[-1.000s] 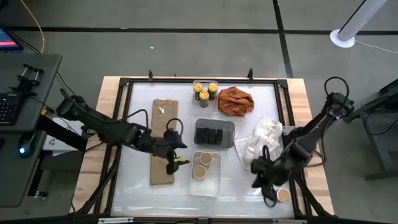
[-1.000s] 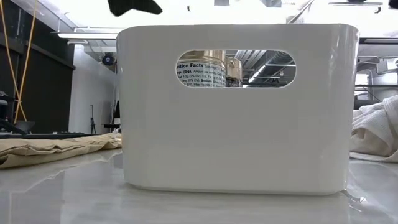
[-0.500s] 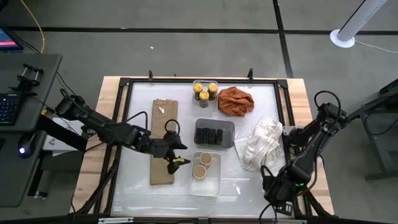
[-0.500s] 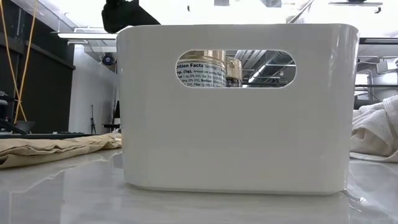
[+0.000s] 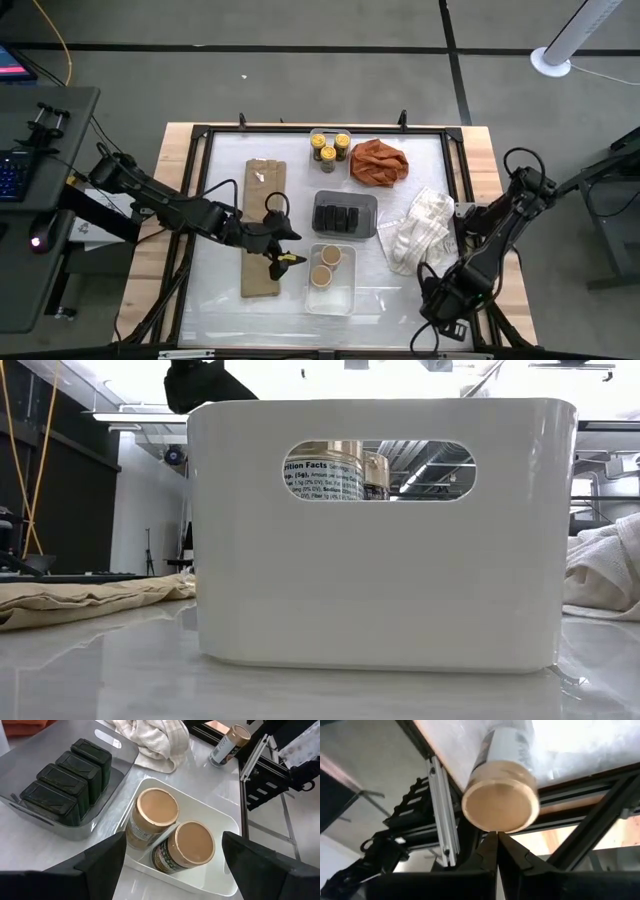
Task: Sort spices by type
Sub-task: Put the gold seasoning bottle into the white bin
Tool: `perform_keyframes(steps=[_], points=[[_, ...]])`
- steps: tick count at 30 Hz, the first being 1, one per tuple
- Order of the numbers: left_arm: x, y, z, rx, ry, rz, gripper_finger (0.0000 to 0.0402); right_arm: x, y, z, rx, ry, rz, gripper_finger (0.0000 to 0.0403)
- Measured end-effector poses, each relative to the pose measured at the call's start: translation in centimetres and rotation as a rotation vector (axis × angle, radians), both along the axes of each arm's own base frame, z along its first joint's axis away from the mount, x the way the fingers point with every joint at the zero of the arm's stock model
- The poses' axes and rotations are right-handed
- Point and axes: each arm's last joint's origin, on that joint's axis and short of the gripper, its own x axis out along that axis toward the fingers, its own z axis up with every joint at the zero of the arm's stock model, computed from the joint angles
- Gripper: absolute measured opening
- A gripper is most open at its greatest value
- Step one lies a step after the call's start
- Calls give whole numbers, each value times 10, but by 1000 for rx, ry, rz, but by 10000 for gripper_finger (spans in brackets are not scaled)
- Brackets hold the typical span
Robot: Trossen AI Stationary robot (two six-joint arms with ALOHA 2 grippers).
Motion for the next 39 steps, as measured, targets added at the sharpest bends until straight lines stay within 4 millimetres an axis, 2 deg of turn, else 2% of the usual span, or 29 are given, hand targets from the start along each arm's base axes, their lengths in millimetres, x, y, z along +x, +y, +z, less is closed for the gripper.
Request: perform_keyframes(steps=[13,23,32,39], points=[[0,1,0,41,-6,1,314,9,11,-20,21,108,17,0],[0,1,0,82,-7,-22,314,13,11,-25,-1,115,4,0],[0,1,-1,119,4,-58,314,25,6,-35,-23,116,1,0],[-1,4,-3,151,30,-73,314,41,-7,-36,-19,64,7,0]])
